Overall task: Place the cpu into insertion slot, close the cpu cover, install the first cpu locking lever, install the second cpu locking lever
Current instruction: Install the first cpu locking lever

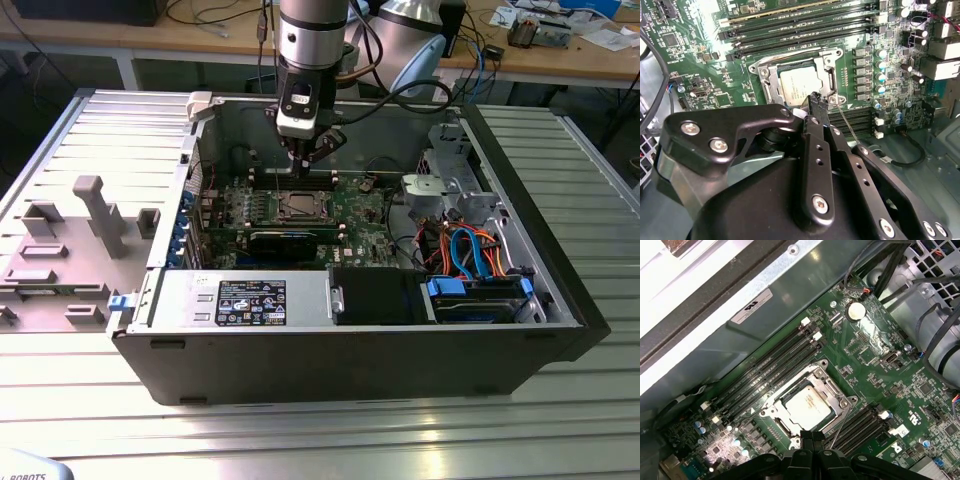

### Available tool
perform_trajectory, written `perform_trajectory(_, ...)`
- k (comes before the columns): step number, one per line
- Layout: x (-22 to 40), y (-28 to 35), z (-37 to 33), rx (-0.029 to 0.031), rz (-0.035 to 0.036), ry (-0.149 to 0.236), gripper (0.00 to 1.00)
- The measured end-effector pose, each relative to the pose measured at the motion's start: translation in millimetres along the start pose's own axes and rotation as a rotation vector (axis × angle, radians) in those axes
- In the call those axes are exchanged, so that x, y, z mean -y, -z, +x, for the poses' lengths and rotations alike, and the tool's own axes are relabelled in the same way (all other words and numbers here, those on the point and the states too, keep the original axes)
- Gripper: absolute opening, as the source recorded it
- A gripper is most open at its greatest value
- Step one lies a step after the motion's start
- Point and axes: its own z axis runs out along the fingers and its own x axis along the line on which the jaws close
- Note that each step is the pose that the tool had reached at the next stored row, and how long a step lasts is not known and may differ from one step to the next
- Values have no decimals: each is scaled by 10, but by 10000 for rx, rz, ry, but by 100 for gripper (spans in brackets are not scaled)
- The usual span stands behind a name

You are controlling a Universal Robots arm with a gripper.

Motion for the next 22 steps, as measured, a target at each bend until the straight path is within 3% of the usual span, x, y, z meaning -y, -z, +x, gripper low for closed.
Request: perform_trajectory(22, 0, 0, 0, 11, 4, 375, 11)
